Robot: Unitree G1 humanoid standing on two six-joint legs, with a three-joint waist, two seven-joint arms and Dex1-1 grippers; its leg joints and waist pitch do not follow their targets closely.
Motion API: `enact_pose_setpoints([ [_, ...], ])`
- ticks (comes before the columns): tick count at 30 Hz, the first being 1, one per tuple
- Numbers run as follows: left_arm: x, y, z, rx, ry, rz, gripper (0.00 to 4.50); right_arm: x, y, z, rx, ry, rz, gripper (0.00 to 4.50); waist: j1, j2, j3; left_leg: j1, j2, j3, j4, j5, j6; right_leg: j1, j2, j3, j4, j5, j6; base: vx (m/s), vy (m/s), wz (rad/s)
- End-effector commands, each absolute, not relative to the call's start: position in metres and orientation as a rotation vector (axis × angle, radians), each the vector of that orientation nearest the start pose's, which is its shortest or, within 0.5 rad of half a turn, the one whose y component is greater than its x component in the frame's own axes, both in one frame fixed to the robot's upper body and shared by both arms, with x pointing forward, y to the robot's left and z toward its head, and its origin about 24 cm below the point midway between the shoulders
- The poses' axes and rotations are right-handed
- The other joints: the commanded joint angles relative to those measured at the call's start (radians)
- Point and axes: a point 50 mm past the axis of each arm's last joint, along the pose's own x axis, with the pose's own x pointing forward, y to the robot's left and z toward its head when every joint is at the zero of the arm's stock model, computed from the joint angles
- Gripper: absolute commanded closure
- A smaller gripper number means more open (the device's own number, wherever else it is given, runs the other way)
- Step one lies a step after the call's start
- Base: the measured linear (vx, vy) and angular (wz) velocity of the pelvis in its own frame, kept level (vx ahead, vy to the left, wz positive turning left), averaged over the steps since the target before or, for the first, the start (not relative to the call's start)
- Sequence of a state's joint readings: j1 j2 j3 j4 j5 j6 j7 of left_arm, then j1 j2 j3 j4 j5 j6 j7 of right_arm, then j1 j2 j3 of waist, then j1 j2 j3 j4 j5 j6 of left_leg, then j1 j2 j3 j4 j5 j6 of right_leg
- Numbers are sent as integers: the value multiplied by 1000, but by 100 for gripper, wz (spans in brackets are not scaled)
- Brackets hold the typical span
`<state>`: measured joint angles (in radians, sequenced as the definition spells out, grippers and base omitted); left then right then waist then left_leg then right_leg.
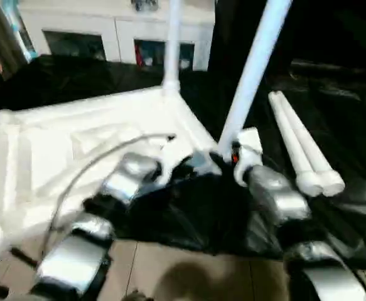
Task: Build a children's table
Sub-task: Rotate leg to tighten
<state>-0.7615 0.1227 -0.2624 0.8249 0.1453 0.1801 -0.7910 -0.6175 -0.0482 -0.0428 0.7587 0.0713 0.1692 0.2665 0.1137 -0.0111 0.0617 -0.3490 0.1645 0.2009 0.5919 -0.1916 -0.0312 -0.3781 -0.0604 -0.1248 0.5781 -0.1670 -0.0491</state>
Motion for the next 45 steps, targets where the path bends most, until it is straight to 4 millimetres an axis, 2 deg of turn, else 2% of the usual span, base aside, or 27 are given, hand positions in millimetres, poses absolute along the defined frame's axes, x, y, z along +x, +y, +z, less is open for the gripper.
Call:
enact_pose_setpoints([
  [1, 347, 44, 58, 399, 370, -1067, 450, 344, -87, 18, 70, 390, 404, 174, -6, 1, -67, 17, 89, -48, -75, -211, -2, 35, -137, 83, -84, -348, -128, 0, 0, 0],
  [3, 344, 38, 58, 415, 354, -1098, 450, 345, -82, 20, 78, 366, 416, 174, -5, 3, -72, 12, 89, -46, -74, -177, 14, 39, -136, 85, -75, -296, -137, 0, 0, 0],
  [4, 343, 37, 58, 423, 349, -1112, 450, 345, -80, 22, 81, 355, 429, 119, -4, 5, -72, 11, 88, -45, -73, -167, 23, 39, -135, 84, -72, -275, -144, 0, 0, 0],
  [8, 340, 38, 56, 444, 331, -1157, 450, 348, -81, 26, 71, 320, 454, 95, -6, 11, -70, 13, 91, -46, -75, -190, 23, 38, -134, 83, -75, -290, -146, 0, 0, 0],
  [9, 338, 40, 55, 450, 327, -1175, 450, 348, -83, 28, 54, 312, 461, 71, -7, 11, -70, 14, 92, -46, -76, -201, 21, 38, -133, 83, -77, -297, -144, 0, 0, 0],
  [11, 336, 45, 53, 458, 330, -1205, 450, 350, -91, 30, 6, 292, 473, 64, -8, 12, -70, 13, 91, -47, -77, -205, 18, 39, -134, 83, -76, -300, -145, 0, 0, 0],
  [14, 332, 54, 51, 465, 337, -1255, 450, 349, -106, 33, -38, 271, 515, 64, -4, 12, -73, 13, 92, -44, -74, -183, 25, 40, -136, 85, -71, -265, -156, 0, 0, 0],
  [15, 331, 57, 51, 468, 338, -1268, 450, 349, -109, 34, -49, 267, 533, 64, -5, 10, -72, 8, 89, -43, -73, -176, 36, 44, -134, 84, -70, -259, -155, 0, 0, 0],
  [17, 330, 63, 51, 473, 342, -1290, 450, 346, -116, 35, -77, 261, 583, 64, -4, 11, -72, 7, 90, -44, -72, -170, 44, 45, -135, 83, -70, -262, -153, 0, 0, 0],
  [22, 327, 78, 50, 494, 355, -1351, 450, 333, -129, 35, -164, 264, 785, 64, 0, 10, -69, 7, 92, -41, -71, -181, 60, 42, -128, 81, -73, -298, -140, 0, 0, 0],
  [23, 326, 85, 51, 498, 362, -1382, 450, 326, -134, 37, -169, 271, 897, 64, 0, 10, -70, 7, 91, -41, -71, -185, 61, 42, -128, 80, -73, -302, -141, 0, 0, 0],
  [25, 325, 89, 52, 504, 361, -1407, 450, 320, -136, 39, -160, 276, 970, 64, 5, 9, -69, 6, 93, -41, -71, -187, 72, 43, -129, 80, -76, -323, -130, 0, 0, 0],
  [30, 321, 104, 55, 519, 395, -1496, 450, 303, -141, 43, -166, 322, 1193, 64, 10, 10, -69, 6, 94, -42, -70, -187, 75, 41, -128, 78, -77, -334, -132, 0, 0, 0],
  [34, 321, 111, 56, 538, 415, -1525, 450, 295, -141, 43, -177, 355, 1275, 64, 15, 9, -68, 7, 94, -42, -71, -187, 70, 38, -129, 79, -79, -349, -127, 0, 0, 0],
  [36, 321, 114, 58, 541, 420, -1536, 450, 293, -140, 43, -178, 367, 1301, 99, 16, 10, -69, 7, 94, -44, -72, -192, 61, 38, -130, 77, -79, -364, -126, 0, 0, 0],
  [38, 321, 114, 58, 541, 421, -1538, 450, 293, -140, 43, -178, 368, 1302, 102, 17, 9, -69, 9, 94, -43, -72, -192, 57, 38, -130, 78, -81, -372, -123, 0, 0, 0],
  [41, 322, 117, 59, 541, 429, -1551, 450, 288, -138, 42, -176, 376, 1324, 139, 22, 10, -70, 9, 96, -44, -72, -180, 57, 37, -129, 79, -77, -345, -125, 0, 0, 0],
  [45, 322, 117, 58, 523, 432, -1556, 450, 286, -135, 42, -164, 375, 1332, 162, 26, 11, -71, 9, 95, -43, -71, -176, 55, 38, -130, 79, -74, -324, -135, 0, 0, 0],
])
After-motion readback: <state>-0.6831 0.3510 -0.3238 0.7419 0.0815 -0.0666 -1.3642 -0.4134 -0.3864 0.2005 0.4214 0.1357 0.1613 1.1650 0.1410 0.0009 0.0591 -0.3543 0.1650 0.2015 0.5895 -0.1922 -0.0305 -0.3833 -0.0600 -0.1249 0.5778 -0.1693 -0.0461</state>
